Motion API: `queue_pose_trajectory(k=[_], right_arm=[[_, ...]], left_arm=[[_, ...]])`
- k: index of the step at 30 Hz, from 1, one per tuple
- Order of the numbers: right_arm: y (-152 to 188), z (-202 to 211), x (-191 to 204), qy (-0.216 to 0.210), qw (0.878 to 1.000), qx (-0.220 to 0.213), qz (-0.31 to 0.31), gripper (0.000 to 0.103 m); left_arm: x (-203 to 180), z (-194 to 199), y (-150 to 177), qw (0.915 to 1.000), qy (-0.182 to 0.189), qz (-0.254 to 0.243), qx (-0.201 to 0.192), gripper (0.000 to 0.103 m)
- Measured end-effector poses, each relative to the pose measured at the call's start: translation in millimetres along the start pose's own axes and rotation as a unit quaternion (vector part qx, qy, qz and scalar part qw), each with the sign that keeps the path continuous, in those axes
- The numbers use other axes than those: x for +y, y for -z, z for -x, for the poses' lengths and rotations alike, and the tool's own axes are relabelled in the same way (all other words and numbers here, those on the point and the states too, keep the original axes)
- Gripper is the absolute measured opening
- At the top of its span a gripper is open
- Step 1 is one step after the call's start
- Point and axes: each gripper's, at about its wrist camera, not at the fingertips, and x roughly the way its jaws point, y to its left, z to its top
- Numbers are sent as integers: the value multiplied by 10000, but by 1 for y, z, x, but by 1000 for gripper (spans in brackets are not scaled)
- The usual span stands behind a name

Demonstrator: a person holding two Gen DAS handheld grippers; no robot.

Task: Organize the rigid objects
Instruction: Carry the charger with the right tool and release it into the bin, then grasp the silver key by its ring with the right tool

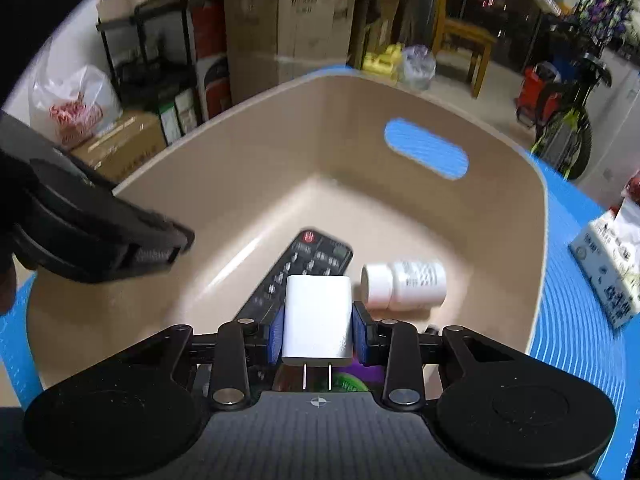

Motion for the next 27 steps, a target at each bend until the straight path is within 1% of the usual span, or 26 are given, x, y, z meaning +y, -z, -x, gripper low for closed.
queue_pose_trajectory(k=[2, 3, 6, 9, 12, 14, 17, 19, 24, 27], right_arm=[[0, 1, -2, -22, 10000, 16, -49, 43], [0, 1, -2, -18, 10000, 19, -52, 50], [1, 7, -6, -146, 9998, -90, -98, 55], [4, 22, -19, -190, 9991, -346, -152, 60], [3, 41, -41, -220, 9968, -655, -393, 60], [2, 55, -57, -152, 9949, -852, -524, 61], [0, 73, -82, 81, 9909, -1144, -707, 61], [1, 80, -101, 226, 9876, -1234, -940, 61], [16, 70, -137, 536, 9825, -1146, -1367, 61], [28, 52, -151, 689, 9824, -893, -1487, 61]], left_arm=[[0, 0, 0, 10000, -2, -2, -1, 10], [0, 0, 0, 10000, -3, -2, -4, 10], [-1, -1, -1, 10000, -15, -15, 5, 10], [-1, -1, -1, 10000, -7, -3, 4, 10], [-1, -1, -2, 10000, 0, 3, 4, 10], [-1, 0, -1, 10000, -4, -1, 3, 10], [-1, 0, -1, 10000, 0, 3, 2, 10], [-1, 0, -2, 10000, -2, 4, 2, 10], [-1, 0, -1, 10000, -4, 0, 3, 11], [-1, 0, -2, 10000, -5, 3, 2, 11]])
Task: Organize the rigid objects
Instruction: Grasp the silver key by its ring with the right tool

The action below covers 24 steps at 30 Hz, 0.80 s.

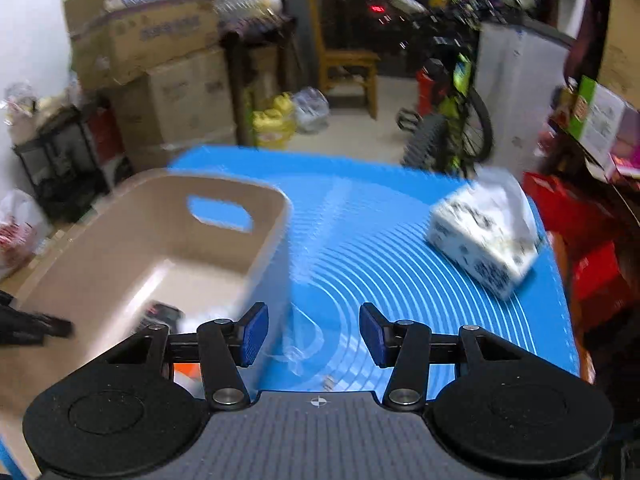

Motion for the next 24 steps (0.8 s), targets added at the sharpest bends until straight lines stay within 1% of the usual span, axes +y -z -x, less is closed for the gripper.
queue_pose_trajectory(k=[6, 14, 17, 21, 22, 24], right_arm=[[27, -37, -18, 205, 9979, 615, -18, 61], [52, -61, -13, 71, 9941, 1073, -114, 61], [57, -66, -7, 61, 9933, 1157, -34, 61], [61, -65, 0, 179, 9939, 1085, 127, 61], [62, -65, -1, 181, 9942, 1058, 116, 60], [62, -64, -1, 139, 9944, 1036, 133, 52]], left_arm=[[0, 0, 0, 10000, 5, -2, 0, 11], [0, 0, 0, 10000, 5, 0, -1, 10], [0, 0, 0, 10000, 7, 0, -1, 10], [0, 0, 0, 10000, 2, -6, -3, 10], [0, 0, 0, 10000, 10, 5, -2, 10], [-1, 0, 0, 10000, 10, 9, 0, 10]])
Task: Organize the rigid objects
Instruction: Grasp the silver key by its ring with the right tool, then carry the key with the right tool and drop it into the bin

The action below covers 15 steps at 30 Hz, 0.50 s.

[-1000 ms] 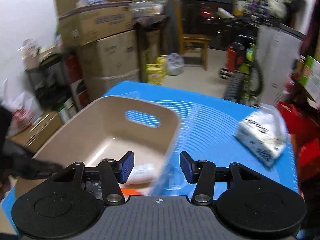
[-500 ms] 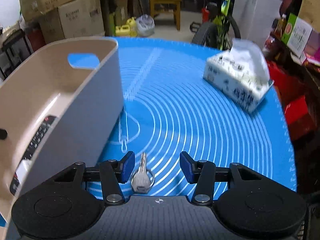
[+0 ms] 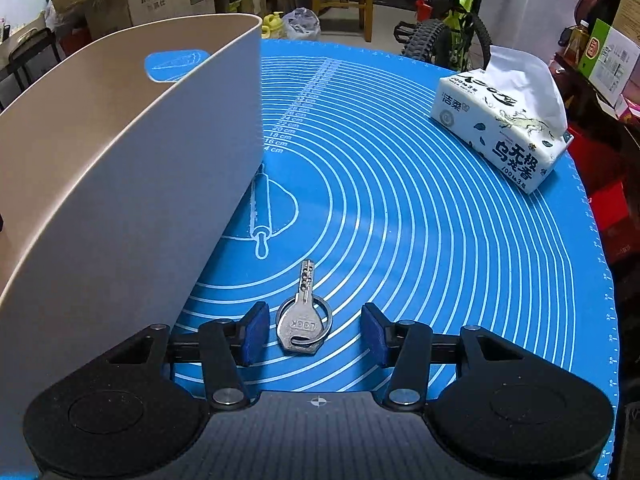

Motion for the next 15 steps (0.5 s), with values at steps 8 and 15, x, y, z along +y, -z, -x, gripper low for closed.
queue_pose_trajectory(k=[8, 15], right_arm=[[-5, 6, -15, -84, 9997, -63, -205, 38], [-5, 11, -13, -98, 9996, -220, -175, 38]], left_arm=[[0, 0, 0, 10000, -2, 3, -1, 10], [0, 0, 0, 10000, 0, 6, -1, 10]])
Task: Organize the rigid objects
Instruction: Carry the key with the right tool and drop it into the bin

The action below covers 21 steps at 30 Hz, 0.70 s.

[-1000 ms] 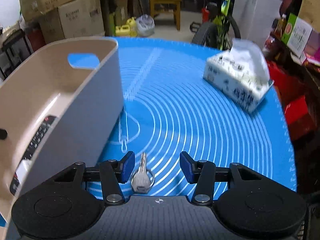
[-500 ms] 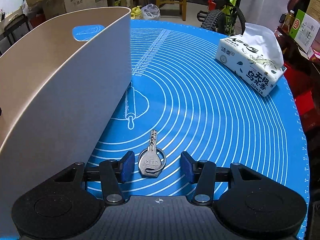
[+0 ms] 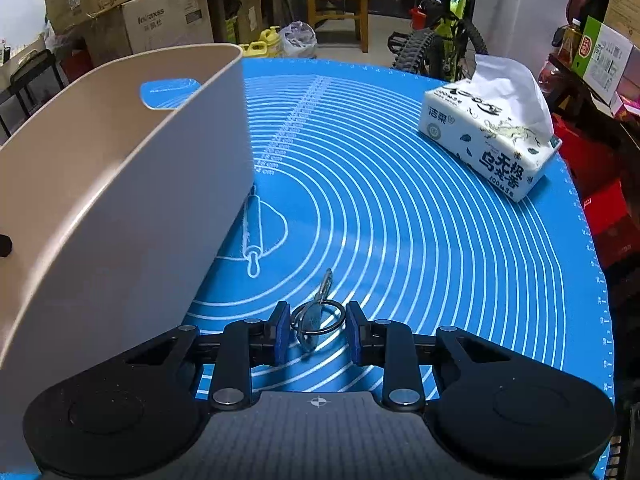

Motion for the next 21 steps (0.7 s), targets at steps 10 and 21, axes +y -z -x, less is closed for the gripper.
queue_pose_trajectory(k=[10, 21], right_arm=[[-14, 29, 6, 22, 9989, -466, 45, 38], [-48, 91, 32, -258, 9877, -1533, 186, 38]], left_arm=[[0, 0, 0, 10000, -1, -3, -1, 10], [0, 0, 0, 10000, -5, -7, 0, 10]])
